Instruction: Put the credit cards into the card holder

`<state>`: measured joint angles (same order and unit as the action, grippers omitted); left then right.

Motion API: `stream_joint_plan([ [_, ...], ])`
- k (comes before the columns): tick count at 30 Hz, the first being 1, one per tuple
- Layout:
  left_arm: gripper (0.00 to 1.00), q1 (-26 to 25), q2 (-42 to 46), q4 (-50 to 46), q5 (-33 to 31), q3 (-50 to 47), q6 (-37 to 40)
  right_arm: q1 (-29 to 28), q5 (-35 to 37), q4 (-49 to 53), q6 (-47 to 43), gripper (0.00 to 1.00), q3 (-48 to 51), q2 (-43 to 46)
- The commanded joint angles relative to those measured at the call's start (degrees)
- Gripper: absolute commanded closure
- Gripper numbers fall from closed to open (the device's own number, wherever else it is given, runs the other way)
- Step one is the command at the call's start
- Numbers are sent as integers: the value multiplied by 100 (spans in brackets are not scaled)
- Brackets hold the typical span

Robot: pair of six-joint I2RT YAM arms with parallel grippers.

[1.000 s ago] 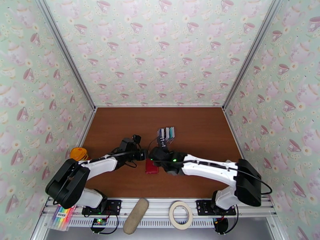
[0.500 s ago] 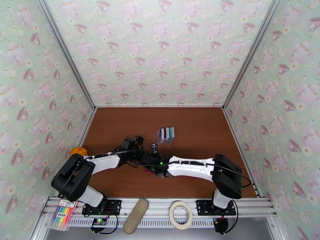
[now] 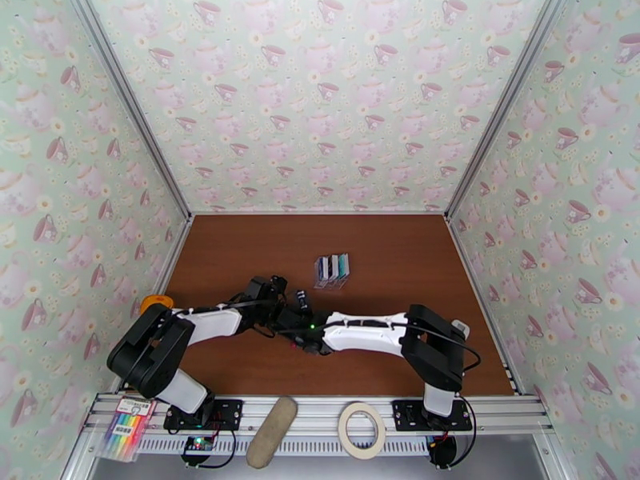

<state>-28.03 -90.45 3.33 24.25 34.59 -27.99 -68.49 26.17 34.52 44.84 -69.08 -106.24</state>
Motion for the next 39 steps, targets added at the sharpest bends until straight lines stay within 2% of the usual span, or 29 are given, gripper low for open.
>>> stream_joint_plan([
  [1, 66, 35, -145, -111, 86, 10, 127, 46, -79, -110, 79, 51, -171, -143],
  [5, 72, 39, -222, -135, 80, 35, 122, 107, -108, -130, 95, 52, -189, -235],
  [17, 82, 72, -329, -115, 107, 39, 117, 239, -174, -207, 70, 55, -250, -457],
  [24, 87, 70, -380, -148, 102, 60, 127, 262, -178, -132, 69, 60, -287, -612],
  [33, 90, 79, -470, -118, 137, 68, 101, 275, -139, -54, 139, 71, -186, -654],
  [39, 91, 81, -495, -111, 123, 57, 83, 275, -165, -120, 200, 82, -45, -645],
])
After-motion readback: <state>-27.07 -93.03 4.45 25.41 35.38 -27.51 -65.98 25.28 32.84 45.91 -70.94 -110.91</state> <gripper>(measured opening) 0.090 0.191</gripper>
